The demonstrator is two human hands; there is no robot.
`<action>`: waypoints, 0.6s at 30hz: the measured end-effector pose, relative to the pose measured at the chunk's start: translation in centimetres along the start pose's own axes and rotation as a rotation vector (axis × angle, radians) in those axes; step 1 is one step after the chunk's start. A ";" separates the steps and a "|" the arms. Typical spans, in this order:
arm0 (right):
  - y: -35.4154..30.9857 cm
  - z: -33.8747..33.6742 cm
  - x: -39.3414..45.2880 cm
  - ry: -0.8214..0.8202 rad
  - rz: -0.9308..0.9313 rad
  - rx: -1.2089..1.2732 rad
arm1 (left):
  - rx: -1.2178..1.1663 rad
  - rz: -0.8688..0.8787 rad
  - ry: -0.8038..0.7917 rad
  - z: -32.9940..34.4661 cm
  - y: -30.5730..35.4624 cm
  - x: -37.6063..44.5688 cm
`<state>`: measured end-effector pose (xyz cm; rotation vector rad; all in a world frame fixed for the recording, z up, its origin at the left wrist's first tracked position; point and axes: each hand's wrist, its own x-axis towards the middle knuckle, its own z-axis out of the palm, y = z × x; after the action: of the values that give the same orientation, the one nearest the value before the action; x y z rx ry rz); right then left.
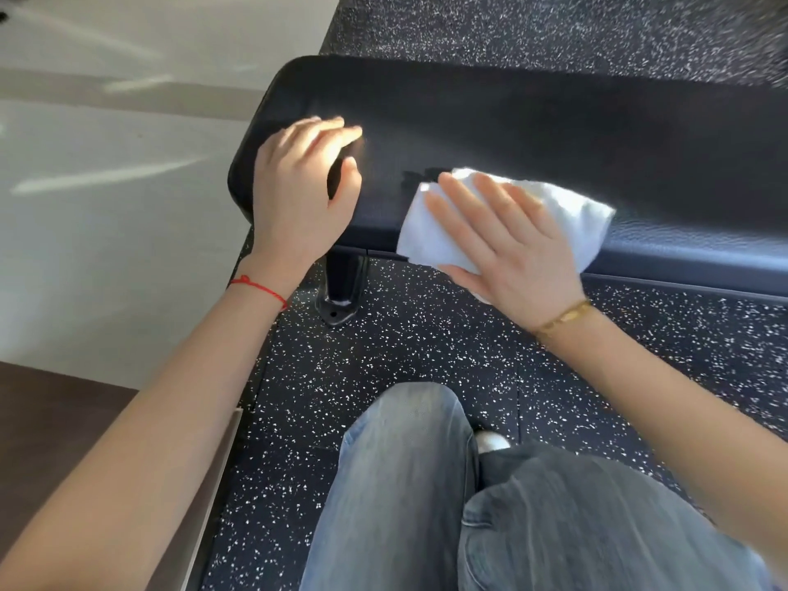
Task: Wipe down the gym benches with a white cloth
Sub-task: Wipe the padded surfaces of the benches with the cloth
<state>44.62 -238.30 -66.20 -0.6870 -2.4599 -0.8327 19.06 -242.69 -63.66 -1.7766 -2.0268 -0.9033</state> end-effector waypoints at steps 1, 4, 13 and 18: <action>0.9 -0.3 -1.0 -0.009 0.014 0.003 | -0.002 0.000 -0.002 0.0 0.0 0.0; 1.4 -0.8 -1.6 -0.021 0.061 -0.051 | 0.000 -0.015 -0.002 0.0 0.2 0.0; 0.6 -0.4 -0.3 -0.028 0.043 0.027 | -0.009 -0.003 -0.003 -0.1 0.2 0.0; 1.1 -0.6 -0.7 -0.043 0.106 -0.014 | 0.013 -0.026 -0.072 -0.5 0.9 0.1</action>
<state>46.01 -238.12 -65.72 -0.8414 -2.4338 -0.8027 19.86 -242.84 -62.96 -1.8042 -2.0998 -0.8440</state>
